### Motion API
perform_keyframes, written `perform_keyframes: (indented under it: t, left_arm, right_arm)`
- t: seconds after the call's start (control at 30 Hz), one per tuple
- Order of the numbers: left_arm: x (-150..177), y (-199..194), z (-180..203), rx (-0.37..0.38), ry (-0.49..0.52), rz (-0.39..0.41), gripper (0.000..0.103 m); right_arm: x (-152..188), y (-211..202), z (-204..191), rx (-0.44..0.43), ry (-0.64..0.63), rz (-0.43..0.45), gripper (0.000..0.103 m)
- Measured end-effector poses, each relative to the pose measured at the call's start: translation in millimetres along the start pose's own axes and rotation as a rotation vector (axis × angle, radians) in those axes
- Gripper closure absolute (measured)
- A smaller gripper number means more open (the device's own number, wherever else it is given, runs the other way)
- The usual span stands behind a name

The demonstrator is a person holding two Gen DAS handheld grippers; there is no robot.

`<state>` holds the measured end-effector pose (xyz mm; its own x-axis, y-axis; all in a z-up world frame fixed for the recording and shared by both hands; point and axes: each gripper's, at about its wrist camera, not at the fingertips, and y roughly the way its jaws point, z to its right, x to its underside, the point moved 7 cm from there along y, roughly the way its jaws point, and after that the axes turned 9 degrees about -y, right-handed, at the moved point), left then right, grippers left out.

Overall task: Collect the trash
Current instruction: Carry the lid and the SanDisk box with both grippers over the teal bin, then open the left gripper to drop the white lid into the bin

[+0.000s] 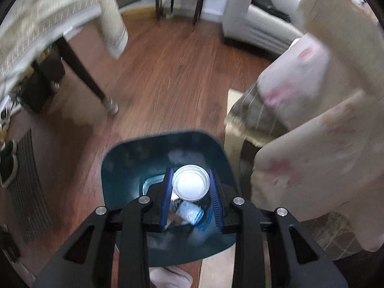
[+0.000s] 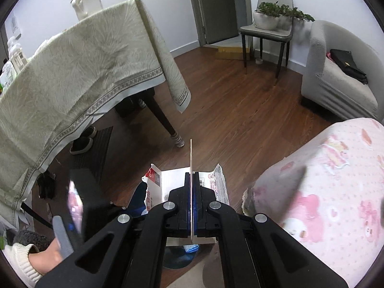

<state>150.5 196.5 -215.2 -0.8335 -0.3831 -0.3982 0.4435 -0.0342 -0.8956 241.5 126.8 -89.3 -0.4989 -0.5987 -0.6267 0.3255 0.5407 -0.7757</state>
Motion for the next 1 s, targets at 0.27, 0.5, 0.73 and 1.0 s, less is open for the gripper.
perform_keyframes:
  t: [0.27,0.5,0.73,1.0]
  left_arm:
    - [34,41,-38,-0.060,-0.028,-0.133,0.071]
    - [58,57,-58,-0.076,-0.048,-0.221,0.060]
    - [42,32,-62,-0.050,-0.060,-0.134,0.041]
    - [17,-15,-56,0.002,-0.053,0.009,0.033]
  right_arm:
    - [4,22,-11,-0.022,-0.006,-0.044,0.102]
    - [15,49,-23,-0.043,-0.013,-0.105,0.102]
    - [29,80,-28,-0.044,-0.016,-0.171,0.102]
    - [44,107,-34,-0.036,-0.021,-0.233,0.102]
